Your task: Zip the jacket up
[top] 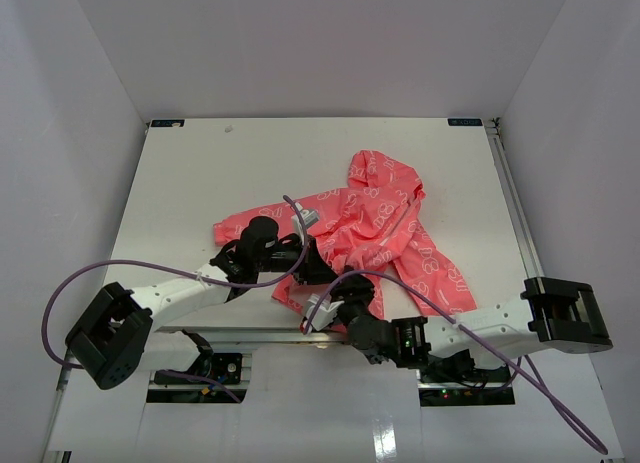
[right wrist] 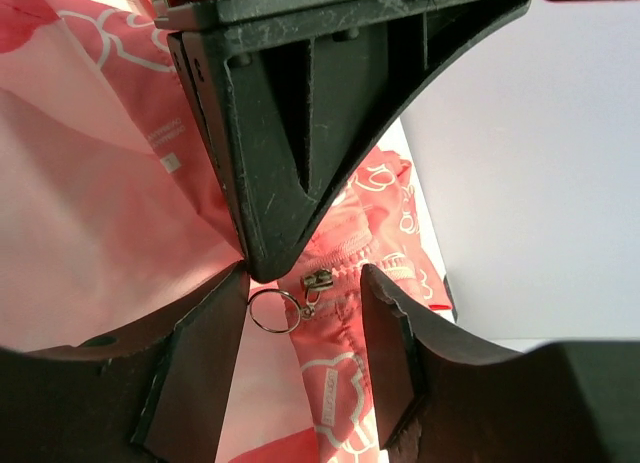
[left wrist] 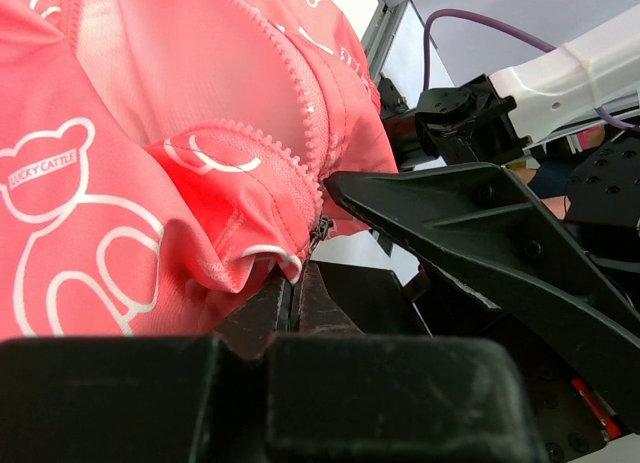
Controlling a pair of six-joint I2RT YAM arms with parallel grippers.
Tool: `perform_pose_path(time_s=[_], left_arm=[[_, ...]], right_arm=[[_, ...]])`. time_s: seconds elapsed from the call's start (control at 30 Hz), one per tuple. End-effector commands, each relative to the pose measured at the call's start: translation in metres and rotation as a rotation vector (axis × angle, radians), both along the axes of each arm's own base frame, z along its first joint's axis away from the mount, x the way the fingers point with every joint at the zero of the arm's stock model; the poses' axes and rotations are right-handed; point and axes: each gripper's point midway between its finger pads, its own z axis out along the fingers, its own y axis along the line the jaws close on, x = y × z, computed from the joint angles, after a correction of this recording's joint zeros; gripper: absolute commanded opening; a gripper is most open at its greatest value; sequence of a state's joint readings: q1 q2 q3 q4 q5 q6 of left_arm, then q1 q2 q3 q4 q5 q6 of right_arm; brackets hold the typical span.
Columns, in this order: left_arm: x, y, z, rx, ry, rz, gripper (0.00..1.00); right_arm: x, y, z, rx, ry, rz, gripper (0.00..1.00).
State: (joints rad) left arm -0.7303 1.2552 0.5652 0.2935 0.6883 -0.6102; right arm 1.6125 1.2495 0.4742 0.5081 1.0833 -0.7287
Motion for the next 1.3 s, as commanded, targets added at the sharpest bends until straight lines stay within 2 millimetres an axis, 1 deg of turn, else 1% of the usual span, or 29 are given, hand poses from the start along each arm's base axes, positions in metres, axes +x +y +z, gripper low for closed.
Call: perform_pose_path(time_s=[0.0, 0.2, 0.33, 0.5, 0.53, 0.63, 0.73, 0.8, 0.87, 0.93, 1.1, 1.2, 1.27], left_arm=[[0.006, 0.002, 0.001, 0.007, -0.011, 0.021, 0.00], [0.007, 0.002, -0.001, 0.013, -0.012, 0.023, 0.00], [0.006, 0.002, -0.001, 0.010, -0.014, 0.021, 0.00], [0.007, 0.002, -0.002, 0.013, -0.012, 0.022, 0.00], [0.006, 0.002, -0.003, 0.013, -0.011, 0.020, 0.00], [0.006, 0.002, -0.002, 0.011, -0.014, 0.019, 0.00], [0.005, 0.002, -0.001, 0.005, -0.016, 0.015, 0.00], [0.005, 0.002, -0.001, 0.005, -0.015, 0.014, 0.00], [0.005, 0.002, -0.001, 0.007, -0.013, 0.014, 0.00], [0.005, 0.002, -0.001, 0.007, -0.010, 0.015, 0.00], [0.006, 0.002, 0.000, 0.003, -0.007, 0.021, 0.00], [0.006, 0.002, 0.001, 0.003, -0.006, 0.023, 0.00], [0.006, 0.002, 0.001, 0.000, -0.004, 0.021, 0.00]], right_arm=[[-0.006, 0.006, 0.018, 0.108, 0.071, 0.005, 0.52], [-0.011, 0.004, 0.028, 0.188, 0.120, 0.059, 0.39], [-0.009, 0.001, 0.026, 0.213, 0.156, 0.069, 0.30], [-0.009, 0.002, 0.030, 0.243, 0.181, 0.088, 0.25], [-0.008, 0.001, 0.029, 0.245, 0.186, 0.088, 0.22], [-0.007, 0.002, 0.026, 0.244, 0.203, 0.087, 0.17], [-0.006, 0.003, 0.022, 0.248, 0.223, 0.091, 0.15], [-0.007, 0.006, 0.019, 0.249, 0.244, 0.101, 0.17], [-0.008, 0.007, 0.017, 0.242, 0.258, 0.099, 0.22], [-0.010, 0.008, 0.017, 0.234, 0.267, 0.105, 0.28], [-0.015, 0.008, 0.013, 0.220, 0.274, 0.124, 0.48], [-0.014, 0.006, 0.007, 0.215, 0.270, 0.112, 0.56], [-0.011, 0.007, 0.004, 0.216, 0.251, 0.087, 0.64]])
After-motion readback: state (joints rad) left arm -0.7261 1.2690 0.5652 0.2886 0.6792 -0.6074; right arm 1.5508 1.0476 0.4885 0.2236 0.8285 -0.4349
